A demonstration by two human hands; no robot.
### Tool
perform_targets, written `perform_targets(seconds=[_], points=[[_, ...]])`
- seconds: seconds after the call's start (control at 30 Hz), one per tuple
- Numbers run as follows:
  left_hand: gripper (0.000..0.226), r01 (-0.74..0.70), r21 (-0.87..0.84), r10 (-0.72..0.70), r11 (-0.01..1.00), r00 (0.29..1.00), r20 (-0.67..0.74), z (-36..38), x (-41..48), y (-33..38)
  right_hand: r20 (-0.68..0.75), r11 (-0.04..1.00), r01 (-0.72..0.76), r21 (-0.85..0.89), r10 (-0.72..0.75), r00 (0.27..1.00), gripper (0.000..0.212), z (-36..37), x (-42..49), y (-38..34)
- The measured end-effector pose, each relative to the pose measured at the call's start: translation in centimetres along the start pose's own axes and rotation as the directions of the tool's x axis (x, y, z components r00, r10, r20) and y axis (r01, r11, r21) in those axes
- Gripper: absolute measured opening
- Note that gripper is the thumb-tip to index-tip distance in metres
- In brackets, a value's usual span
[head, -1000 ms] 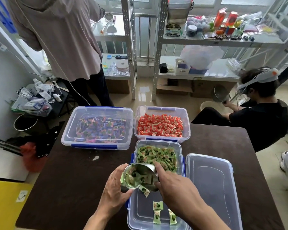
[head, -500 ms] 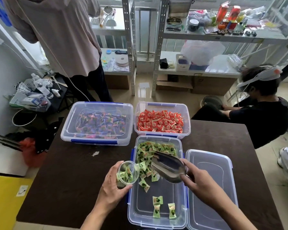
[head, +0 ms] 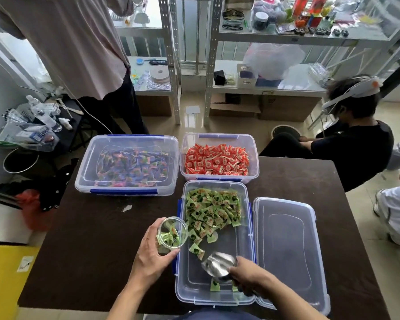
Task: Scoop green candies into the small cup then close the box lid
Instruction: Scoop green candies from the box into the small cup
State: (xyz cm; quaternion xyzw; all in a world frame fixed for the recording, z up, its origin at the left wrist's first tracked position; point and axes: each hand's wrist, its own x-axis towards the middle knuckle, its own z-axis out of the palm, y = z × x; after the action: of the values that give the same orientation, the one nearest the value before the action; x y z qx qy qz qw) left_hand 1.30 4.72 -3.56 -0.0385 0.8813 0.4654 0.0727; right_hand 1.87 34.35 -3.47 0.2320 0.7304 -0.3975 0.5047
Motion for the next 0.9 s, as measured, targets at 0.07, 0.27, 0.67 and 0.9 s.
perform_targets(seconds=[0.07, 0.27, 0.67, 0.9], points=[[0.094, 0.002, -0.003, -0.002, 1.000, 1.000, -0.004, 0.1, 0.0, -0.1, 0.063, 0.984, -0.080, 0.161, 0.071, 0.996, 0.014, 1.4, 1.1, -0.3], [0.094, 0.016, -0.009, -0.016, 1.000, 1.000, -0.014, 0.2, 0.1, -0.5, -0.041, 0.742, -0.028, 0.670, 0.075, 0.996, 0.011, 6.1, 5.8, -2.9], [0.092, 0.066, -0.018, -0.064, 0.998, 0.994, 0.083, -0.6, 0.6, -2.0, -0.114, 0.716, 0.068, 0.695, 0.016, 0.993, 0.019, 7.3, 8.6, -9.2], [0.092, 0.097, -0.062, -0.090, 0.993, 0.991, 0.101, -0.9, -0.1, -2.4, -0.176, 0.878, 0.200, 0.435, -0.134, 0.975, 0.032, 5.0, 3.4, -5.2]])
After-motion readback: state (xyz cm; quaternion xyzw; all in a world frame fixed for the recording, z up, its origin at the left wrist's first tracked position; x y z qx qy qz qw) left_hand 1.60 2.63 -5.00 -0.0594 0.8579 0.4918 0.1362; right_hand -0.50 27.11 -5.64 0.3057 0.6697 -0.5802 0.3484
